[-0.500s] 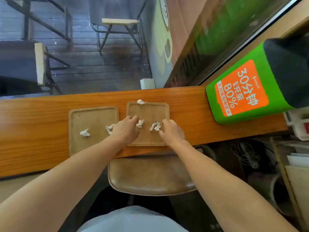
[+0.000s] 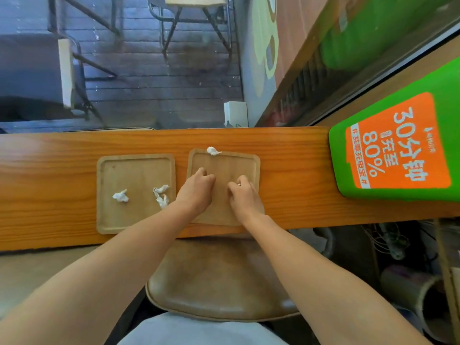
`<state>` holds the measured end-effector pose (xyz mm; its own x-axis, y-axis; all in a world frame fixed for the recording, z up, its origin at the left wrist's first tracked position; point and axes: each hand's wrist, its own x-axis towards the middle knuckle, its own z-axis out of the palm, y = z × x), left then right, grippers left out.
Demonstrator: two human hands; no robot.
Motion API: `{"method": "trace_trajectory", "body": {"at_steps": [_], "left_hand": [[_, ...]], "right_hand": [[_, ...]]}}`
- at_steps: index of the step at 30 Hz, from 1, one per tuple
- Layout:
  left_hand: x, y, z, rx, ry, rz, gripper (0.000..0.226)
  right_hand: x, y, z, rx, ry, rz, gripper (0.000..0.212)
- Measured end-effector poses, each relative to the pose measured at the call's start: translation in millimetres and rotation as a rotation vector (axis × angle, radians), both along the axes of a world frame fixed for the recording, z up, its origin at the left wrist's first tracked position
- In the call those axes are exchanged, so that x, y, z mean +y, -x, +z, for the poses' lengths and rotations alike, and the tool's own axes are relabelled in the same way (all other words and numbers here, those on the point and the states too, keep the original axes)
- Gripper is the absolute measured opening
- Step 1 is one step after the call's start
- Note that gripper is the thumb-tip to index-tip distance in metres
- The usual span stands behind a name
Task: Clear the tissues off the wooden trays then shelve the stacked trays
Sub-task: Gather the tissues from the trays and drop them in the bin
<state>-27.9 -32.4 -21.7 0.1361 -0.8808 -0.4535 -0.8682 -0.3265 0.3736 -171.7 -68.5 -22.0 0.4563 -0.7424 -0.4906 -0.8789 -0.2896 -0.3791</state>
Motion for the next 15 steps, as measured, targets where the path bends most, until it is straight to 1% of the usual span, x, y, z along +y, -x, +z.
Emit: {"method": "trace_trajectory", "body": {"at_steps": [3,6,9,11,13,15], "left_hand": [[-1,-8,1,0.043,-0.026,0.023,0.015],[3,-20,7,0.055,0.009,0.048,0.016],[12,-31,16,0.098,0.116,0.192,0.018],[19,-41,22,0.095,0.176,0.306,0.016],[28,-54,24,0.055,0.190,0.385,0.012],[40,-67,22,0.002,0.150,0.425,0.016]], "right_hand": [[-10,-2,-1,-0.013,-0.042,0.017,0.015],[-24,-9,4,-0.030,-0.070,-0.011,0.025],[-38,-23,10,-0.079,-0.027,-0.040,0.025],[-46,-37,14,-0.120,0.028,-0.059,0.018],[-55,-51,16,-0.151,0.076,-0.077,0.013],[-61,-66,15,-0.152,0.095,-0.073,0.023]]}}
